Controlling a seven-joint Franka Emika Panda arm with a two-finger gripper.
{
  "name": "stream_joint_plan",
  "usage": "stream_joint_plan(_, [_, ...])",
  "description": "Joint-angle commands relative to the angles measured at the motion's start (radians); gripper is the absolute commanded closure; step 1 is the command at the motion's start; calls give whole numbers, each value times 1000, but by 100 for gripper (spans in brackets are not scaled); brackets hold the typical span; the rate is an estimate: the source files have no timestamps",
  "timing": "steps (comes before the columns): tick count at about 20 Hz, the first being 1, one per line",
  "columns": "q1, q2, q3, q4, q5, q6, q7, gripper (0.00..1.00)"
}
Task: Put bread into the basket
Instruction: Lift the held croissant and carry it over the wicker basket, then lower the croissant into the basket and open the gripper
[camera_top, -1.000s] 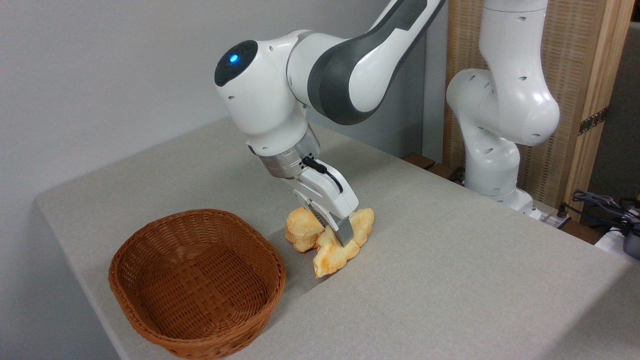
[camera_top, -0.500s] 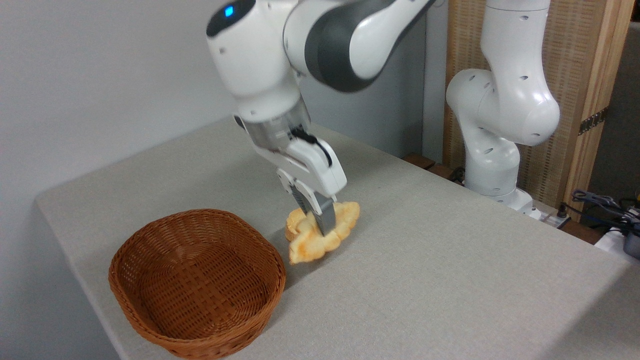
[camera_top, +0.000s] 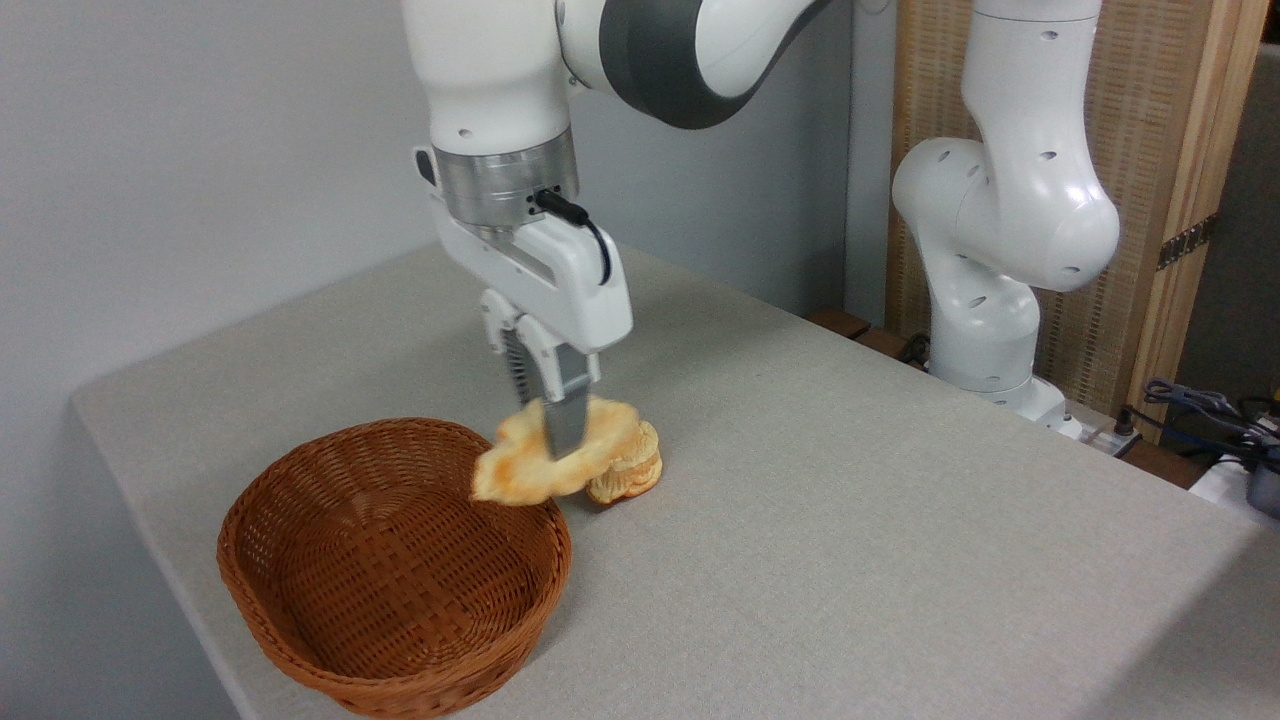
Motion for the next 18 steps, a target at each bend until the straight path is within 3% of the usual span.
stream_joint_plan(1, [-1,19,6,10,-38,155,18,70])
stream_joint_plan(5, [-1,39,7,10,-95,262,15,64])
stream_joint_plan(6, [-1,43,7,8,-93,278,16,36])
stream_joint_plan(7, [-1,46,7,8,-92,285,12,0])
stream_joint_plan(18, [-1,45,7,8,-86,279,12,0])
